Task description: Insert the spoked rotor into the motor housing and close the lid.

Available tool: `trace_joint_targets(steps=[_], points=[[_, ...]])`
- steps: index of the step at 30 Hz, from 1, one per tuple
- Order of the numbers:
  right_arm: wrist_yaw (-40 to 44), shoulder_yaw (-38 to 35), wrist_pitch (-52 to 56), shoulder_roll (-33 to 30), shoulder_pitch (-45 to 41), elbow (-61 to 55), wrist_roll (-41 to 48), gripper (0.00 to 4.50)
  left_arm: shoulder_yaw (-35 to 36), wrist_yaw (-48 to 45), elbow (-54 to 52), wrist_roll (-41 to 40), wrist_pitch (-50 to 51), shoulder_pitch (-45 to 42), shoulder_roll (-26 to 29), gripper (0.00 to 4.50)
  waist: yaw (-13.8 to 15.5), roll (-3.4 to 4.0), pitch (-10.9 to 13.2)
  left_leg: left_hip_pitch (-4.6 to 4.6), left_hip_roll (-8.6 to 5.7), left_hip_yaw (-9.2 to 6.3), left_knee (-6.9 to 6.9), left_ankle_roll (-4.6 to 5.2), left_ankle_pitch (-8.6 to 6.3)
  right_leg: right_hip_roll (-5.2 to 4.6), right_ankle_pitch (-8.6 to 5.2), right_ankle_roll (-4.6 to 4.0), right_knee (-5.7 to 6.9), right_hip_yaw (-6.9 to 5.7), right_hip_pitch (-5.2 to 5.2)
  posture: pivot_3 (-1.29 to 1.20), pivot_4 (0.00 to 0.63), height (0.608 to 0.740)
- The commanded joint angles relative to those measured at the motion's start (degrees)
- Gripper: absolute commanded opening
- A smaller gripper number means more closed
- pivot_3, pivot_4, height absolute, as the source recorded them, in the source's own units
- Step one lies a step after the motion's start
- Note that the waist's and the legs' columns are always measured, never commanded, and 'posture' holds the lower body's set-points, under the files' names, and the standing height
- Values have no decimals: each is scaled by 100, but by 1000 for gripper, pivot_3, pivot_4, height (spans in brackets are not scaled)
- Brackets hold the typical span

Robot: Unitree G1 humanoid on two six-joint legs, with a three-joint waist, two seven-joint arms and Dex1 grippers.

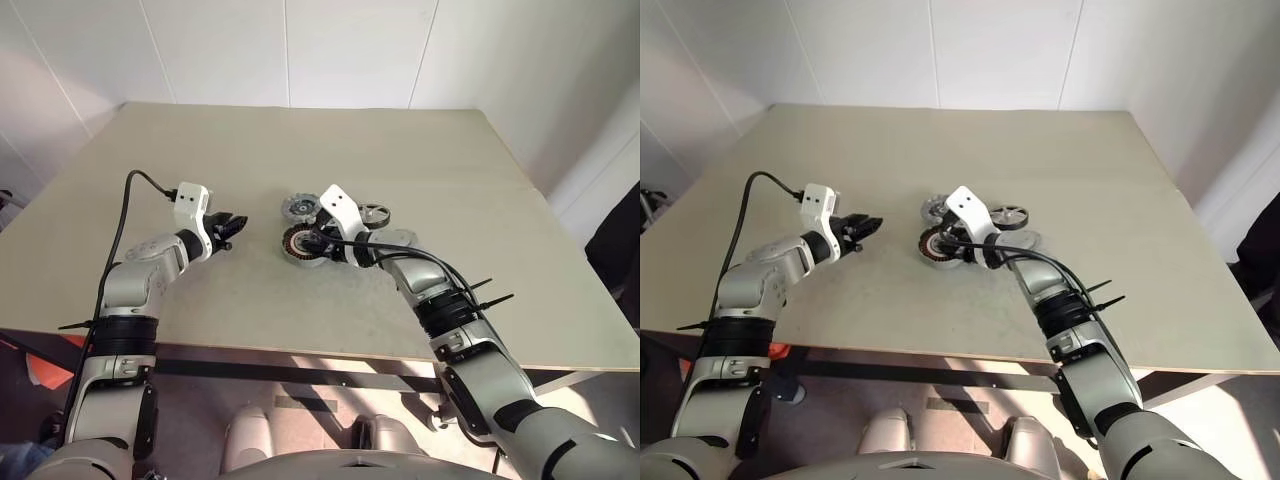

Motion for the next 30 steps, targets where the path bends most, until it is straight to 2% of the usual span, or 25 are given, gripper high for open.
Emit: trace_joint_targets(steps=[1,16,30], points=[[18,26,38,-36,-121,-96,-18,2104,39,5,-187,-37,-52,-52,43,2064,0,0,0,0,0,0,0,0,0,0,0,0,0,0,0,0,0,740],[227,296,286,-71,65,-593,19,2104,83,39,13,-24,-97,-144,60,2064,2,-1,-1,3,0,0,2,-2,1,0,0,0,6,1,1,0,0,740],[193,436,141,91,-103,-325,-22,2104,92,111,51,-16,-104,-150,67,2064,-1,-2,-1,16,0,0,2,-14,8,1,0,0,25,6,1,0,0,740]])
